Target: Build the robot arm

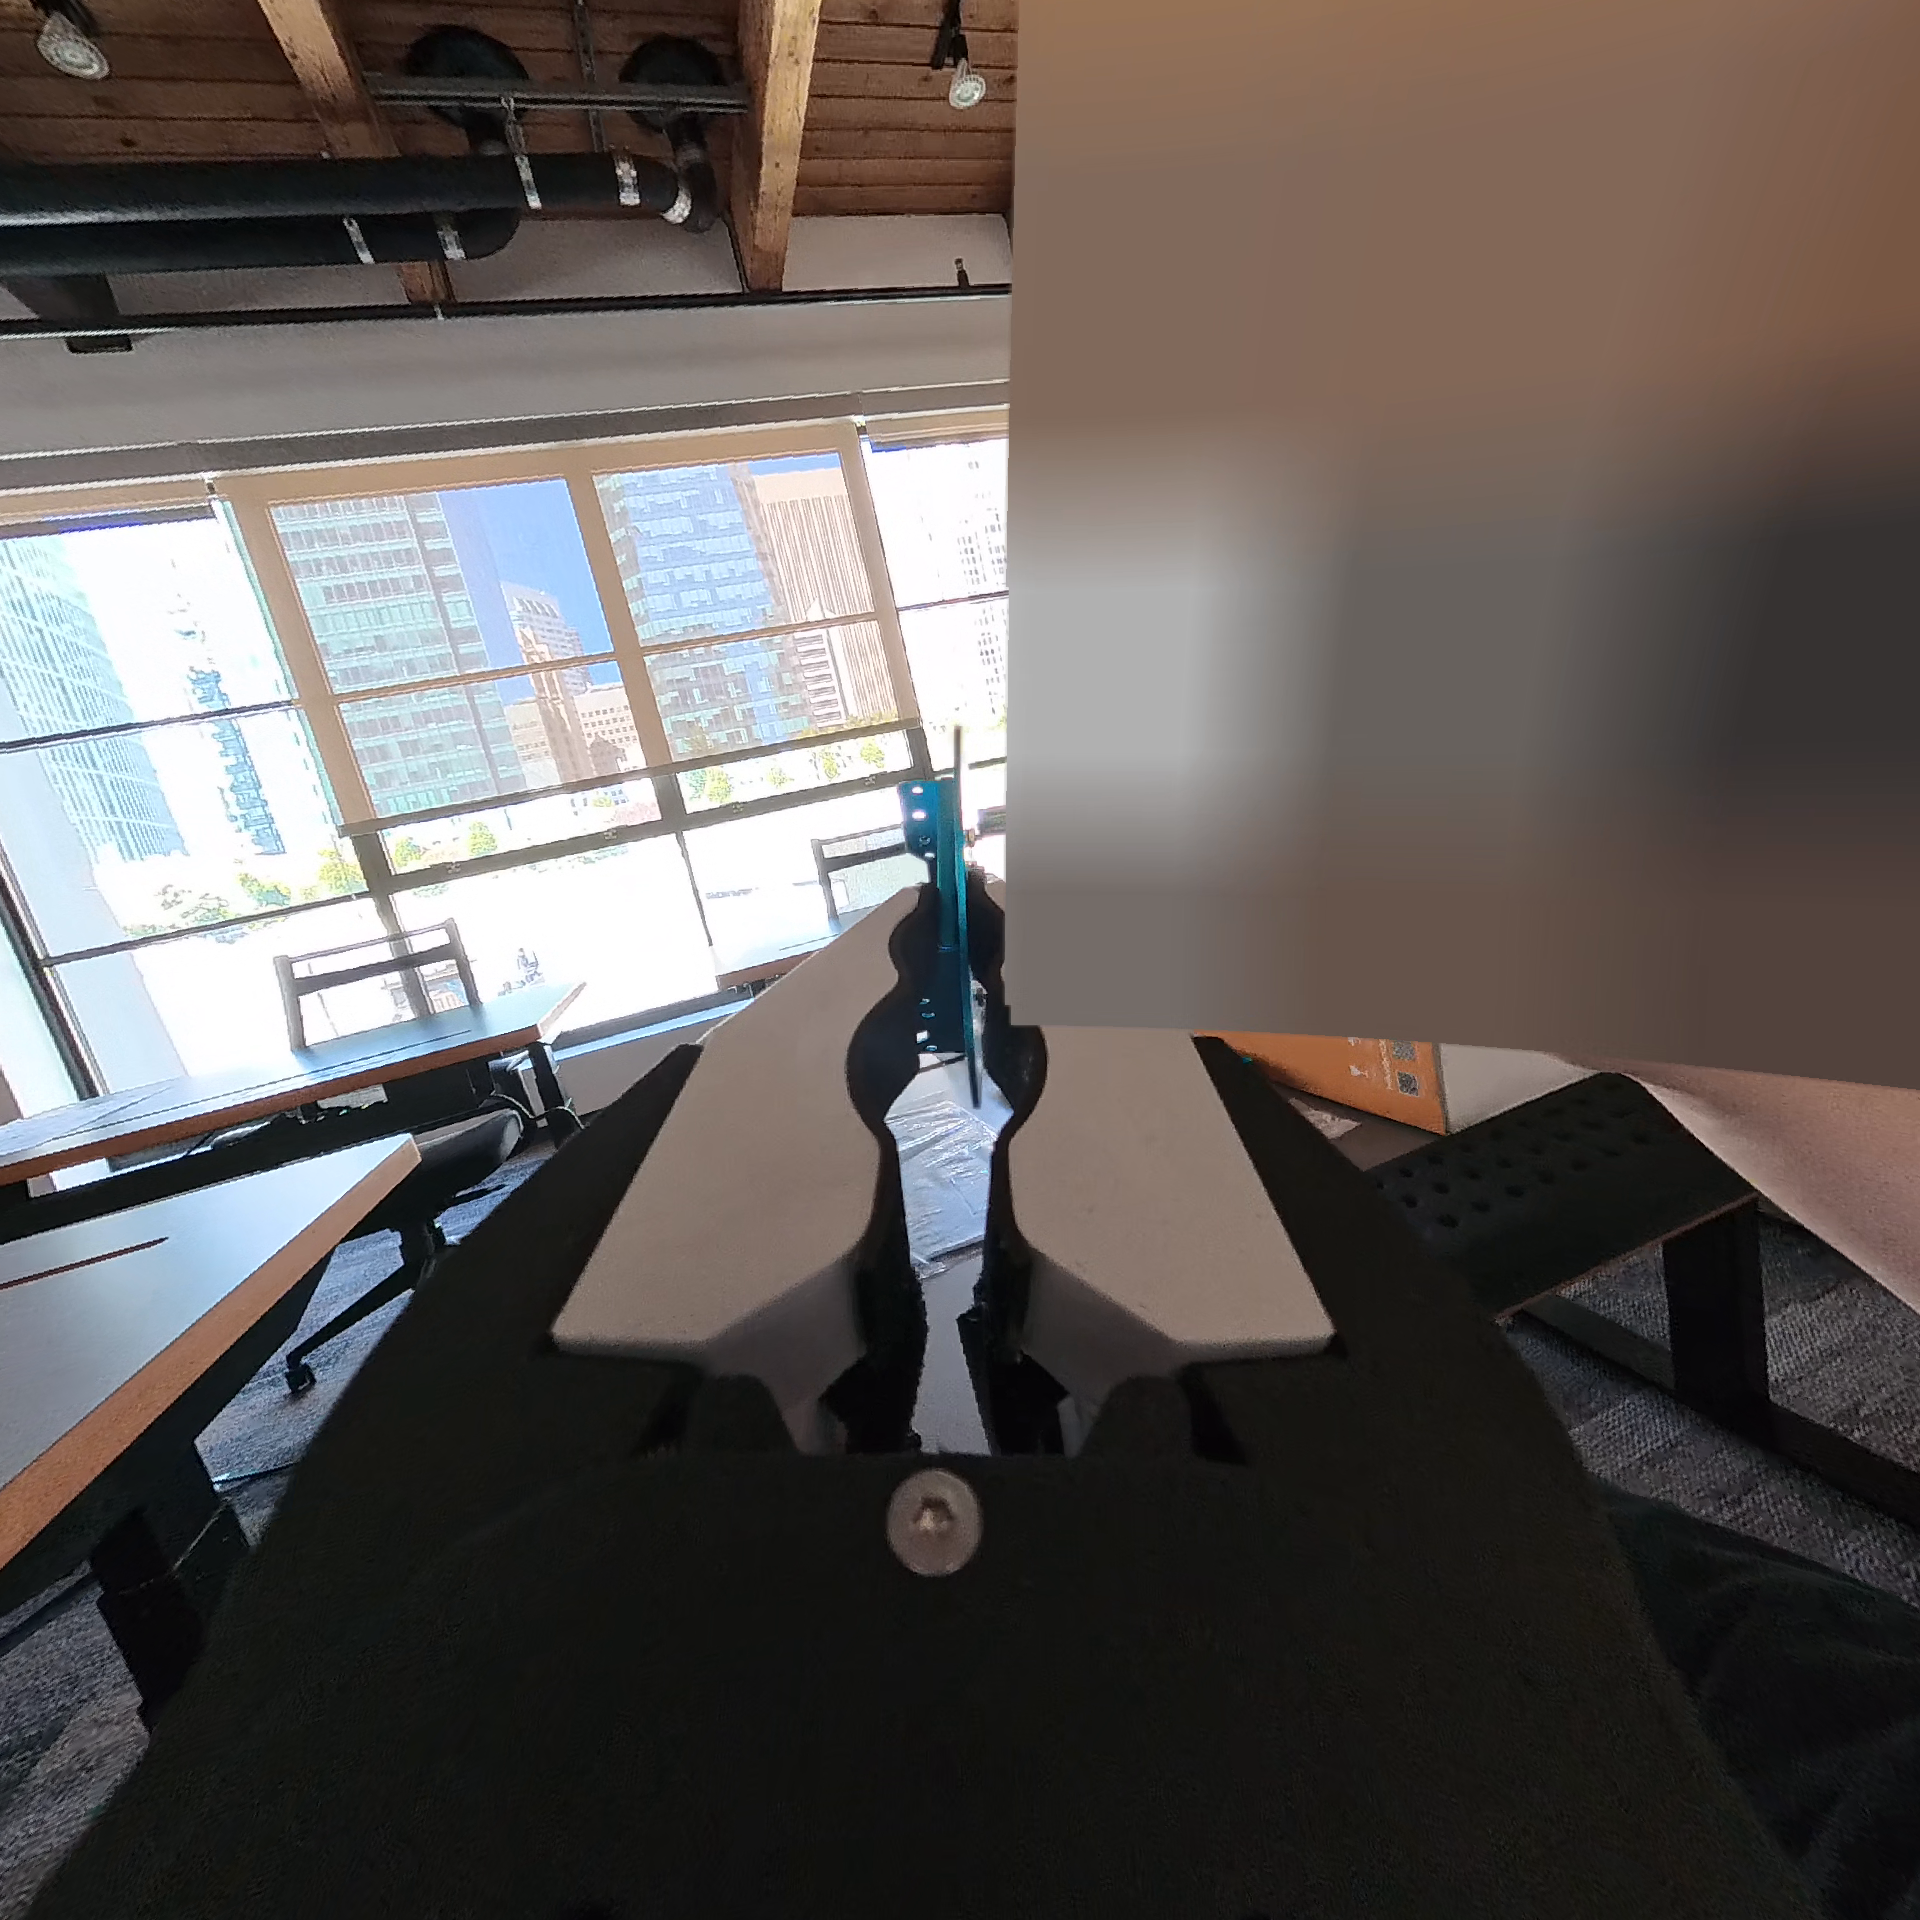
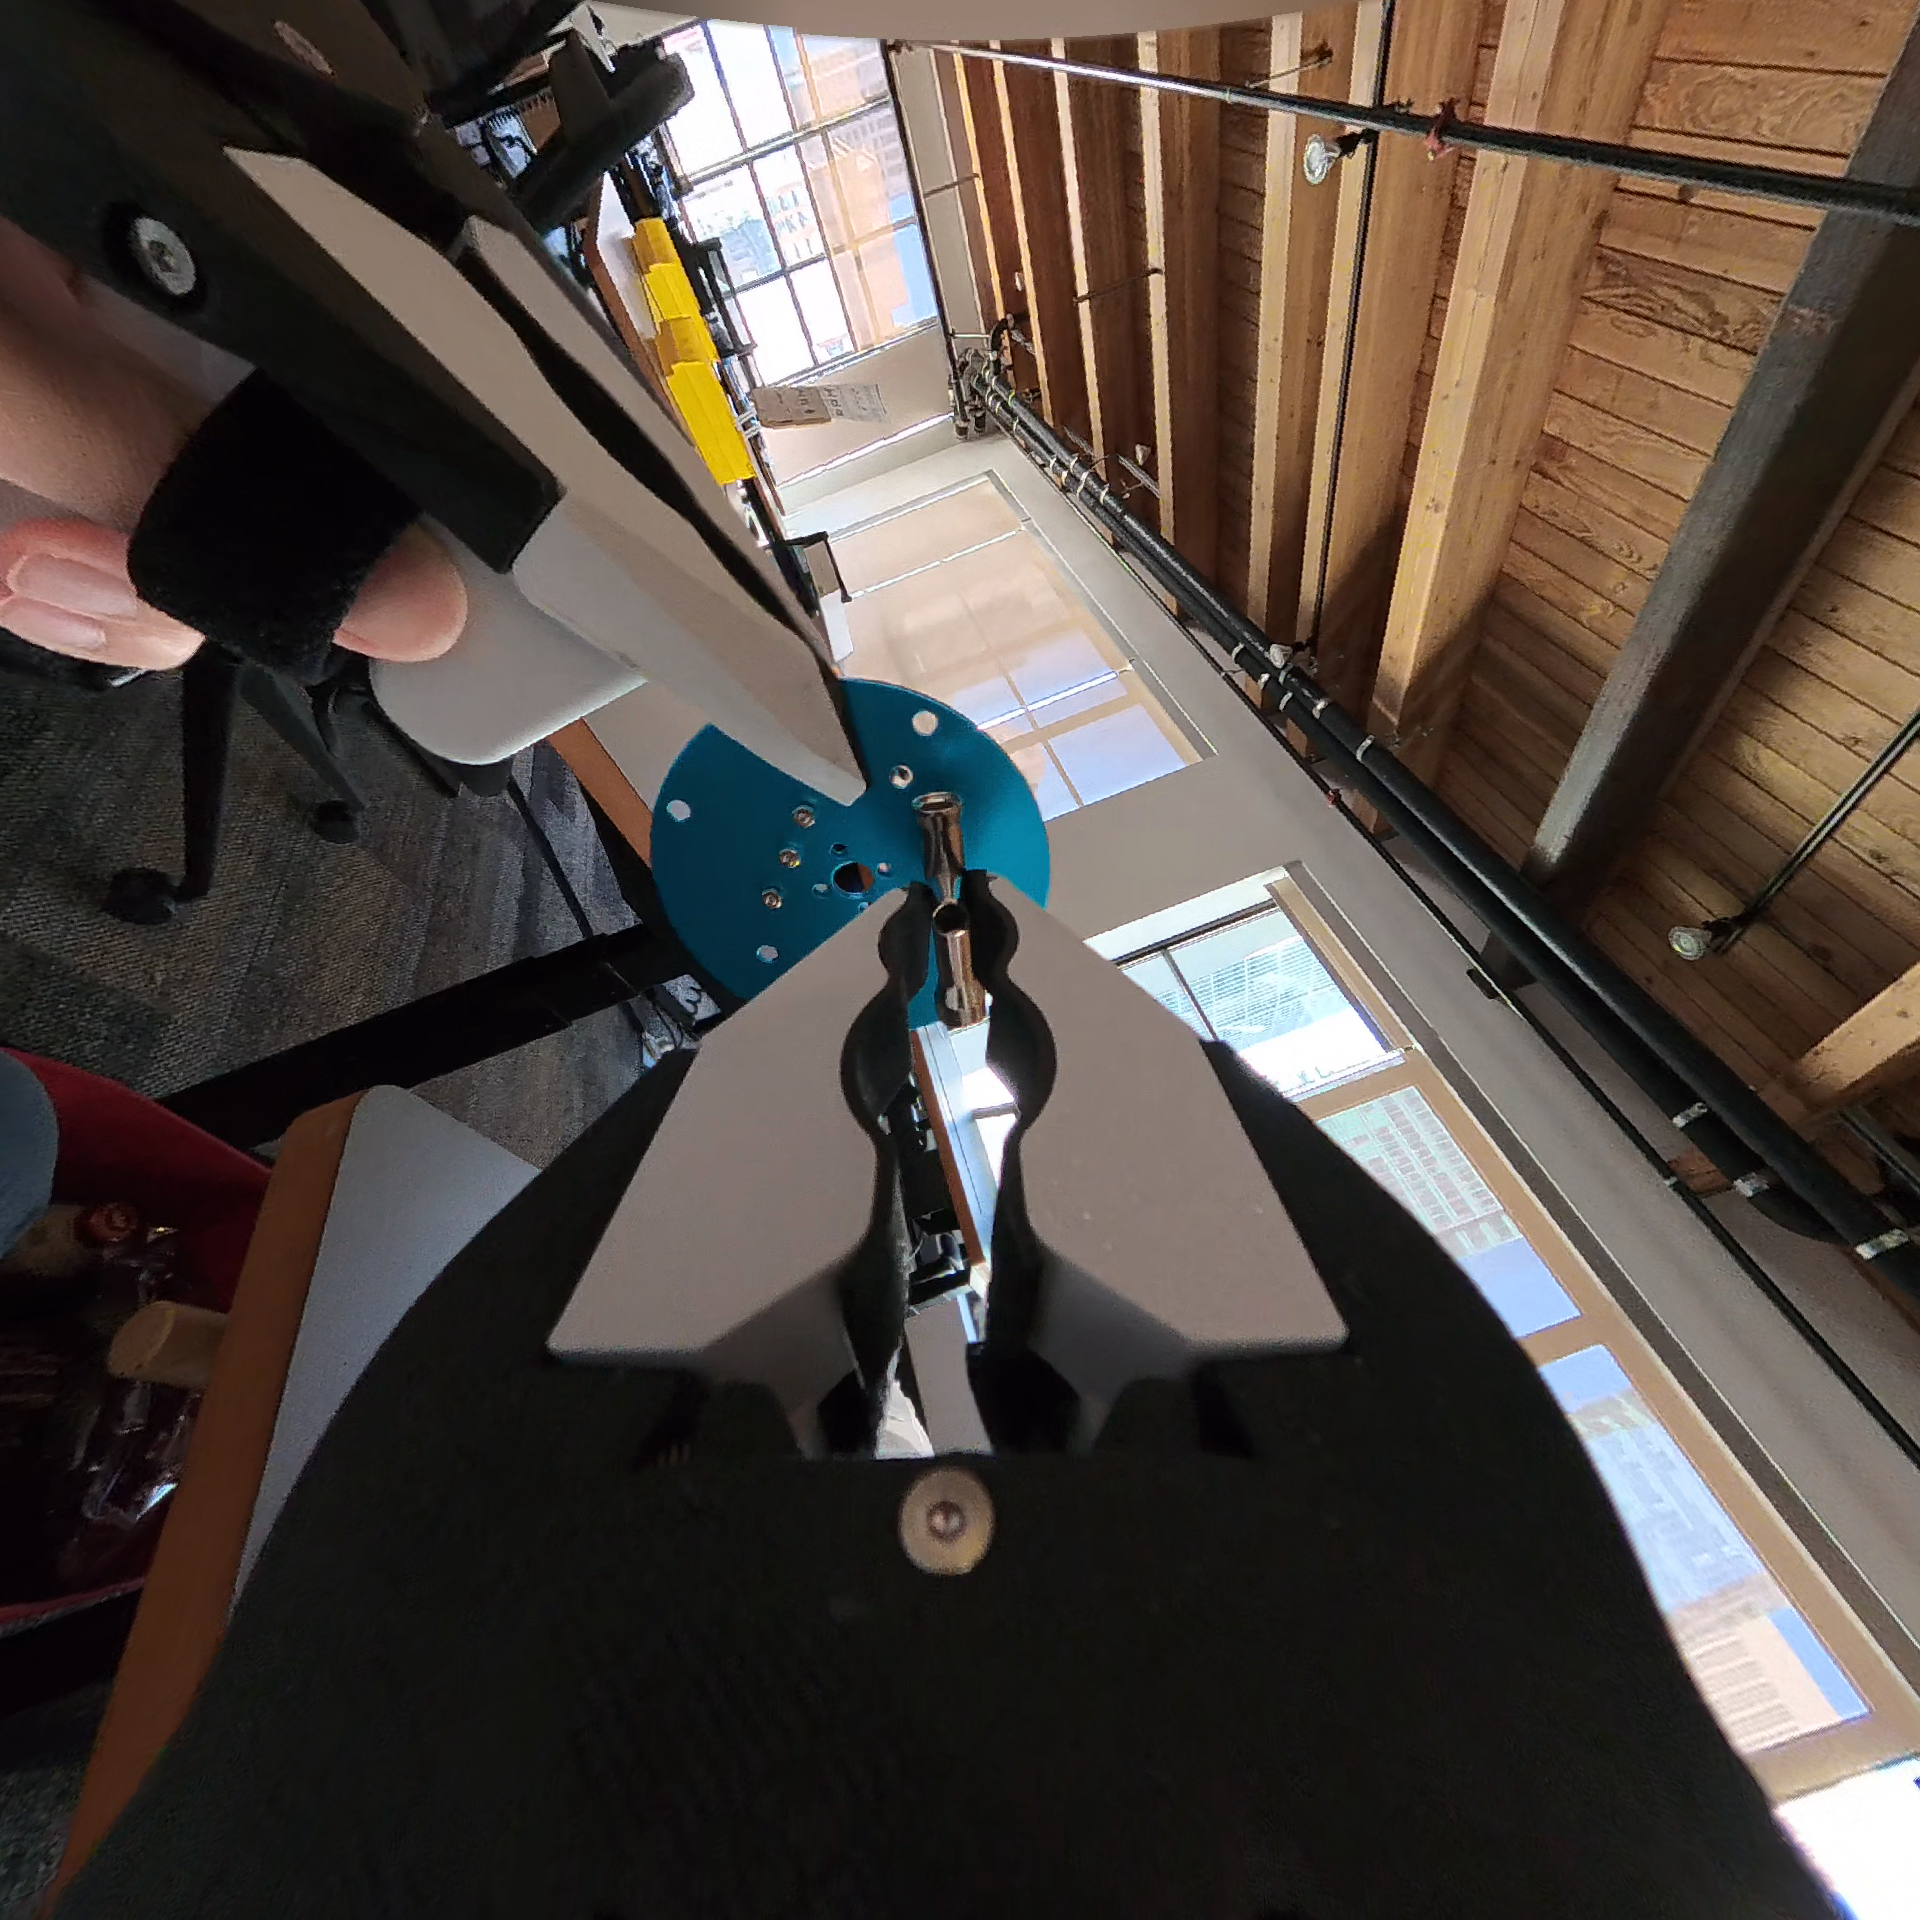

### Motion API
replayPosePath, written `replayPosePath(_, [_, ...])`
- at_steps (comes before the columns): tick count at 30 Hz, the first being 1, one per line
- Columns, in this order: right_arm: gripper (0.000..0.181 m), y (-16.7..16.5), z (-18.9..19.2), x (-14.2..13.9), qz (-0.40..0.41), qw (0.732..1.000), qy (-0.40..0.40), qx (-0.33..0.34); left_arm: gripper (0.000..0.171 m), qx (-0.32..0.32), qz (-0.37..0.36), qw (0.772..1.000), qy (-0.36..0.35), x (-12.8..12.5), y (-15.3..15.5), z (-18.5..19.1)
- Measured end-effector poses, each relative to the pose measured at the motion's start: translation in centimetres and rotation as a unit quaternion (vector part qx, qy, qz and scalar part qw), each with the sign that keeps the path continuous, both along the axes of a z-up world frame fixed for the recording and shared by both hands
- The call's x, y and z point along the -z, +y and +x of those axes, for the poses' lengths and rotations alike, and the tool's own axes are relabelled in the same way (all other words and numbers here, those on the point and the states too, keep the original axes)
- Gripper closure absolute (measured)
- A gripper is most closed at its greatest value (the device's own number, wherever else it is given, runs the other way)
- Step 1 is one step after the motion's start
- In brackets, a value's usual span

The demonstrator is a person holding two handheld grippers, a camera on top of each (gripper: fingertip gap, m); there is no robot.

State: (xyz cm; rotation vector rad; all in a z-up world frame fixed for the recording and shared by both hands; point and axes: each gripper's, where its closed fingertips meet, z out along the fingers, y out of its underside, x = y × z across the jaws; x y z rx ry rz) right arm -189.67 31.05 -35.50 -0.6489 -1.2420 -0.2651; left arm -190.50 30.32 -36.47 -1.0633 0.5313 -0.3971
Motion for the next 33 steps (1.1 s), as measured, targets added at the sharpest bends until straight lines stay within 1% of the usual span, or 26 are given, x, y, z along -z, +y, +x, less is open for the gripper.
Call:
replayPosePath(9, [0.174,0.1,0.2,0.2,-0.007,1.000,0.002,0.001,0.169,0.002,0.006,1.000,-0.001,-0.2,-0.2,0.0])
replayPosePath(11, [0.174,0.0,0.2,0.0,0.002,1.000,0.007,-0.001,0.169,0.005,0.007,1.000,-0.004,-0.2,-0.4,0.1])
replayPosePath(14, [0.174,0.4,0.2,0.4,0.012,1.000,-0.006,0.013,0.169,0.005,0.001,1.000,0.000,0.0,-0.1,0.2])
replayPosePath(16, [0.174,0.4,0.2,0.4,0.036,0.999,-0.017,0.026,0.169,0.014,-0.008,1.000,-0.007,0.0,-0.1,0.3])
replayPosePath(18, [0.174,0.4,0.2,0.3,0.044,0.999,-0.008,0.030,0.169,0.012,-0.004,1.000,-0.008,0.0,-0.1,0.3])
replayPosePath(20, [0.175,0.4,0.2,0.1,0.001,1.000,0.027,0.015,0.169,-0.004,0.014,1.000,0.002,-0.2,-0.2,0.3])
replayPosePath(22, [0.175,0.3,0.2,0.0,-0.067,0.994,0.082,-0.019,0.169,-0.016,0.031,0.999,0.009,-0.3,-0.4,0.3])
replayPosePath(24, [0.174,0.2,0.2,-0.2,-0.143,0.978,0.142,-0.061,0.168,-0.025,0.043,0.999,0.016,-0.3,-0.4,0.4])
replayPosePath(25, [0.174,0.1,0.2,-0.3,-0.185,0.963,0.176,-0.086,0.168,-0.030,0.051,0.998,0.020,-0.4,-0.4,0.4])
replayPosePath(28, [0.174,0.5,0.2,-0.1,-0.299,0.906,0.257,-0.154,0.169,-0.054,0.067,0.996,0.031,-0.4,-0.2,0.4])
replayPosePath(31, [0.174,1.3,0.0,0.3,-0.361,0.861,0.306,-0.187,0.169,-0.078,0.071,0.994,0.040,-0.2,0.5,0.3])
replayPosePath(32, [0.174,1.5,0.0,0.4,-0.368,0.854,0.313,-0.192,0.169,-0.087,0.074,0.993,0.044,-0.1,0.6,0.3])
replayPosePath(33, [0.174,1.7,-0.1,0.5,-0.369,0.853,0.314,-0.193,0.169,-0.095,0.077,0.991,0.049,0.0,0.8,0.2])
